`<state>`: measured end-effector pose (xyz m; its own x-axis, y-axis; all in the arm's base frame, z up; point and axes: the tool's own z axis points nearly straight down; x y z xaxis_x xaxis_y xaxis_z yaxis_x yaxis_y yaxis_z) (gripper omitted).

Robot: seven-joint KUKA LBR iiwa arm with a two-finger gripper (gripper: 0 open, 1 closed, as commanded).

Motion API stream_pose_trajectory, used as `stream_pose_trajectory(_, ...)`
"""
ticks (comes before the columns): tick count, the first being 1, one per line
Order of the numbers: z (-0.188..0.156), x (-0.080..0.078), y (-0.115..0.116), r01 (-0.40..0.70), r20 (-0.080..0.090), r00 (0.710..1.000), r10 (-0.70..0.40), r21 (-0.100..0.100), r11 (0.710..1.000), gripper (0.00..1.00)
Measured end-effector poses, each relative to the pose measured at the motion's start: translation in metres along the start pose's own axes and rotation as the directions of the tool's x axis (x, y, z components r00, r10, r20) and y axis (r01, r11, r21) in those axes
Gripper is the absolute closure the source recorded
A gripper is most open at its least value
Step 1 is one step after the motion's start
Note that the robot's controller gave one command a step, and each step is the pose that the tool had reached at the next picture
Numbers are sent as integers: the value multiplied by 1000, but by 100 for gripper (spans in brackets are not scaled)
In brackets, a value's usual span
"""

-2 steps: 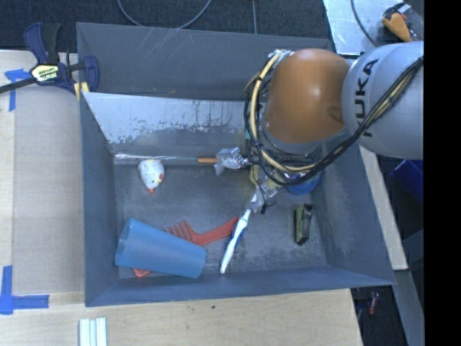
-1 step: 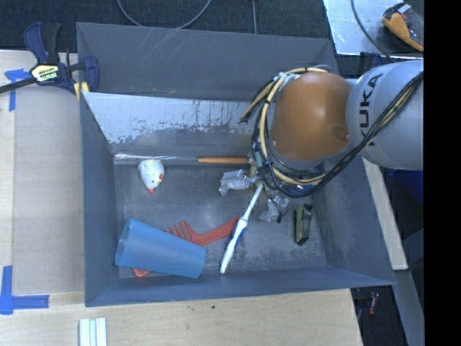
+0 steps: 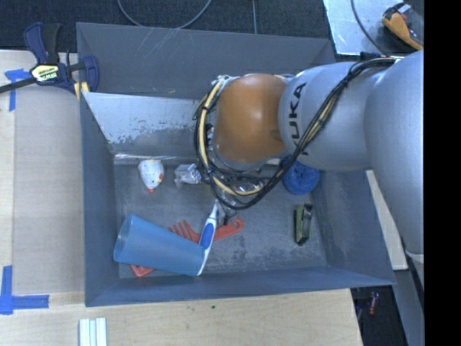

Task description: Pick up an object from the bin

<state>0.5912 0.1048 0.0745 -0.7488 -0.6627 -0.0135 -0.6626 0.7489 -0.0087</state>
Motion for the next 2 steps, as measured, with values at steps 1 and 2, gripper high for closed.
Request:
stream_pose_trajectory(1, 2, 86, -122, 491, -4, 871, -491, -5, 871, 100)
stream_pose_trajectory(2, 2, 84, -120, 494, -3, 869, -494, -7, 869, 100)
